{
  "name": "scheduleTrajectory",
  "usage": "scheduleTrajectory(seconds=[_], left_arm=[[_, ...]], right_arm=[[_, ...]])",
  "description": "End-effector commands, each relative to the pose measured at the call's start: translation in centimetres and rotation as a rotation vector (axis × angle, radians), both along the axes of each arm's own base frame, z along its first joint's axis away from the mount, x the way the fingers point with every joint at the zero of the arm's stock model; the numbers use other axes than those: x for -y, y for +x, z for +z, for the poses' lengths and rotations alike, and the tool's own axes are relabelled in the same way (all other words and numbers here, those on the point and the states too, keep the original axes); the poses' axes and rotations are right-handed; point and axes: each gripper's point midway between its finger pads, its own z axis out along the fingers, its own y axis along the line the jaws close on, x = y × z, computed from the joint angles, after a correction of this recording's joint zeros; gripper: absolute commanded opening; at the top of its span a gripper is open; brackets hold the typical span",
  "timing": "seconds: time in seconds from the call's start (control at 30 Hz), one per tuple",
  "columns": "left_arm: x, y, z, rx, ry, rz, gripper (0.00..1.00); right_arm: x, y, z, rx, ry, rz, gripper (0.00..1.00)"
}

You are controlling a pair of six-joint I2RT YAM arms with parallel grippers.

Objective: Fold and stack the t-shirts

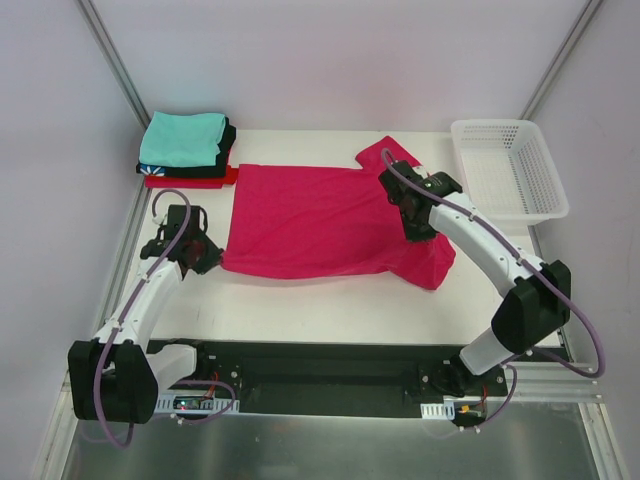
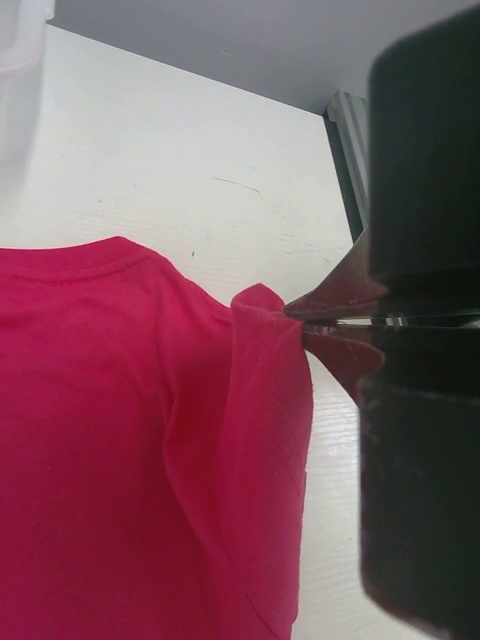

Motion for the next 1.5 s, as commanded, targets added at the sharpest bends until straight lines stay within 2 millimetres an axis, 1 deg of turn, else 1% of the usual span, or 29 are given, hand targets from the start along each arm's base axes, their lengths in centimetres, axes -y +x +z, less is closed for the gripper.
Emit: scheduleTrajectory(seconds=[0.0,0.03,0.07,0.13,0.17,0.33,0.5,0.57,0.6,0.8,1.07,1.2,1.37,1.47], left_arm=[[-1.7,-0.2,-0.9,-0.042,0.029,0.067,0.0],[-1.6,-0.2,-1.0,-0.047,0.026,0.061,0.0],[-2.5,-0.2,-1.2,-0.057,0.024,0.089,0.0],[-2.8,-0.1,-1.2,-0.062,0.021,0.097,0.0],[-3.3,-0.2,-1.3,-0.065,0.021,0.11,0.0],[-3.9,0.0,-1.2,-0.065,0.016,0.116,0.0],[-3.4,0.7,-1.1,-0.069,-0.014,0.103,0.0],[-2.9,1.3,-0.7,-0.058,-0.037,0.084,0.0],[-2.9,1.5,-0.6,-0.054,-0.04,0.081,0.0],[-2.5,2.6,-0.2,-0.052,-0.057,0.064,0.0],[-1.8,4.1,-0.7,-0.077,-0.055,0.03,0.0],[-1.6,5.1,-0.8,-0.084,-0.043,0.016,0.0],[-1.6,6.4,-1.4,-0.11,-0.029,-0.002,0.0],[-1.7,6.8,-1.7,-0.12,-0.021,-0.001,0.0]], right_arm=[[-0.6,1.6,1.1,0.024,0.028,0.021,0.01],[-0.5,1.8,1.1,0.023,0.026,0.02,0.01],[-0.7,2.0,1.2,0.027,0.035,0.022,0.01],[-0.8,2.3,1.0,0.021,0.03,0.023,0.01],[-0.8,2.4,1.0,0.022,0.035,0.022,0.01],[-0.8,3.0,0.9,0.018,0.042,0.012,0.01],[-0.9,3.2,0.6,0.012,0.053,0.011,0.01],[-1.0,3.3,0.5,0.009,0.053,0.012,0.01],[-0.8,3.3,0.5,0.0,0.039,0.03,0.01],[-0.8,3.6,0.3,-0.006,0.032,0.036,0.01],[-0.9,4.3,0.2,-0.013,0.023,0.044,0.01],[-0.8,5.1,0.4,-0.01,0.014,0.042,0.01],[-0.8,5.9,-0.1,-0.024,0.002,0.041,0.01],[-0.4,6.4,-0.3,-0.027,-0.002,0.033,0.01]])
